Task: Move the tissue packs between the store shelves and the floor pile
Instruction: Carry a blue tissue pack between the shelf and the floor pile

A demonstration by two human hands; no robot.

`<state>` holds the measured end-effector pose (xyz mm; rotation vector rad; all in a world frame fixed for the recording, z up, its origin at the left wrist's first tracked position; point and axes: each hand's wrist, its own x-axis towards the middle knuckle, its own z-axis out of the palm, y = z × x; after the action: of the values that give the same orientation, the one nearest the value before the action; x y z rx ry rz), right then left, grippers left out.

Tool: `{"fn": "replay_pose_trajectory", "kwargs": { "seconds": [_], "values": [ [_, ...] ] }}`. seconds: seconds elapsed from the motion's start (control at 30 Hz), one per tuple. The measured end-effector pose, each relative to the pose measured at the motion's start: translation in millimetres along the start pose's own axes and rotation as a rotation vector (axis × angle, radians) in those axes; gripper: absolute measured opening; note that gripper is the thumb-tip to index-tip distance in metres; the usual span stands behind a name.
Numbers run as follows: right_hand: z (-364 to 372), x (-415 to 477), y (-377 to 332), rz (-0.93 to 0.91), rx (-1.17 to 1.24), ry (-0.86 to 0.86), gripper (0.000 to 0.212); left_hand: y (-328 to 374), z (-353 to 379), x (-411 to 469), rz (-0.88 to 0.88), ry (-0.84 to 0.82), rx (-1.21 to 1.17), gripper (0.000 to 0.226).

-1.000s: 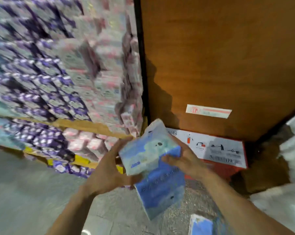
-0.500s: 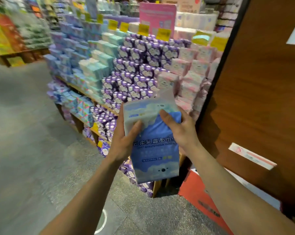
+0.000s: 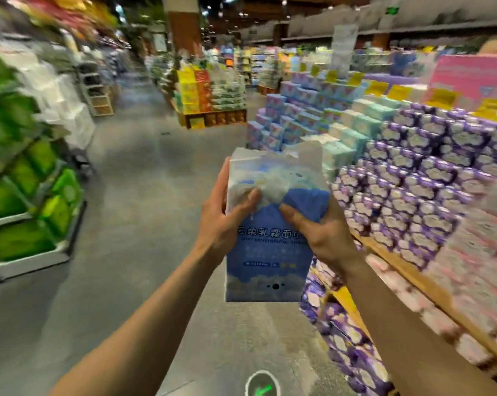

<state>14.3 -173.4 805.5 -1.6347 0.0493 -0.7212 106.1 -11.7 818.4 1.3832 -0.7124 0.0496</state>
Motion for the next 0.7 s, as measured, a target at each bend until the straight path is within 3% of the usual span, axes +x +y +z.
{"fn": "replay_pose_trajectory", "kwargs": {
  "seconds": [0.07,0.2,0.3,0.37,0.5,0.7],
  "values": [
    [51,20,0,-0.028,0.05,-0.022,0.026,2,-47,11,0.015,0.056,0.036,0.08],
    [144,61,15,-0.048,0.093,-0.105,0.038,-10,-134,32,0.012,0.152,0.034,0.072],
    [212,94,35,-0.035,0.098,-0.153,0.073,-27,-195,47,-0.008,0.267,0.061,0.075],
    [260,119,49,-0.04,0.109,-0.23,0.08,-39,-239,58,-0.009,0.346,0.099,0.076],
    [370,171,75,0.006,0.25,-0.491,0.064,-57,-328,84,-0.001,0.515,0.148,0.08],
    [532,229,87,-0.034,0.36,-0.686,0.056,-57,-458,117,0.016,0.686,0.224,0.069]
  ]
}}
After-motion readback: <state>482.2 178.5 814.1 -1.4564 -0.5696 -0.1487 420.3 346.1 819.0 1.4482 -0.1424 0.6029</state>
